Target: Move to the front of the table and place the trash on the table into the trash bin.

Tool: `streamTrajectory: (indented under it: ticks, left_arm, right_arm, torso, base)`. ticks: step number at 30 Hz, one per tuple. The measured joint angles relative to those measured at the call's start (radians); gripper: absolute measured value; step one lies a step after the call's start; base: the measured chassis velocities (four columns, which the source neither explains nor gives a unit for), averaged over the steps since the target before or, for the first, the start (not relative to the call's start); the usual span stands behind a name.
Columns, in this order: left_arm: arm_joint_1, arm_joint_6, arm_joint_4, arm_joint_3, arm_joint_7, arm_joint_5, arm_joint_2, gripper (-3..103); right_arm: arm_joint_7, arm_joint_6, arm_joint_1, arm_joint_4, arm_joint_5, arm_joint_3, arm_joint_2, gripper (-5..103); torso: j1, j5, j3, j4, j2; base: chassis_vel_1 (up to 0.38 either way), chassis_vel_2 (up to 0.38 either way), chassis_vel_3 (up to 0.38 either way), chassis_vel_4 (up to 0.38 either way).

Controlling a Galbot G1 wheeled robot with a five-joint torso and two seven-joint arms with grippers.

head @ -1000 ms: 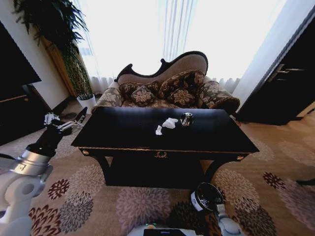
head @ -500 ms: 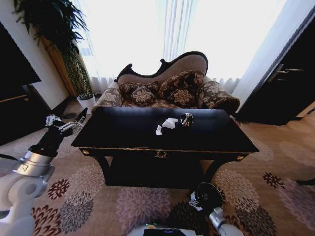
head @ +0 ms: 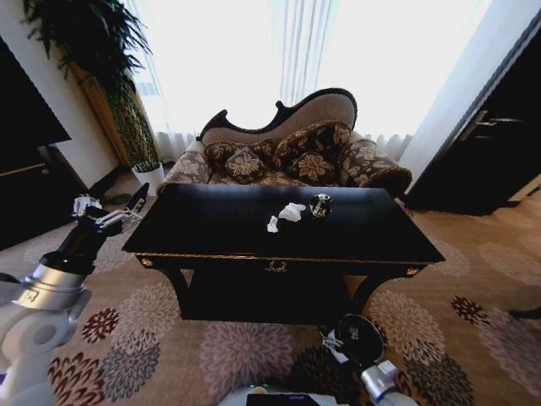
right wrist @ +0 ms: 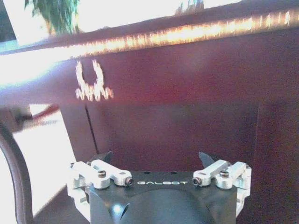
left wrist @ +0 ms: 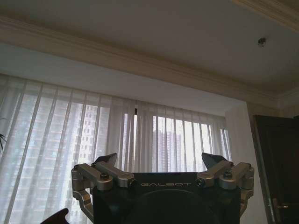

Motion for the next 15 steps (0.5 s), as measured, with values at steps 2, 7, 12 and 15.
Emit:
streamTrajectory:
  ticks: [2, 7, 12, 15]
  left_arm:
    - [-0.003, 0.001, -0.004, 0.004, -0.001, -0.001, -0.001, 100]
    - [-0.006, 0.002, -0.006, 0.006, -0.002, -0.003, -0.002, 100]
    - [-0.006, 0.002, -0.006, 0.001, -0.003, -0.011, -0.002, 100]
    - [-0.009, 0.002, -0.005, -0.001, -0.003, -0.015, -0.001, 100]
  right_arm:
    - [0.017, -0.015, -0.030, 0.090, 0.034, 0.017, 0.009, 100]
    - [0.052, -0.047, -0.060, 0.214, 0.075, 0.053, 0.014, 100]
    - [0.092, -0.080, -0.080, 0.344, 0.103, 0.094, 0.016, 100]
    - [0.133, -0.089, -0.083, 0.411, 0.114, 0.110, 0.015, 100]
  torso:
    - [0.000, -0.0001, 0.000, 0.0000, 0.000]
    - [0.000, -0.0001, 0.000, 0.0000, 0.000]
    - [0.000, -0.0001, 0.000, 0.0000, 0.000]
    - [0.000, -0.0001, 0.000, 0.0001, 0.000]
  base:
    - [0.000, 0.000, 0.000, 0.000]
    - [0.000, 0.000, 0.000, 0.000]
    - [0.000, 0.000, 0.000, 0.000]
    - [0.000, 0.000, 0.000, 0.000]
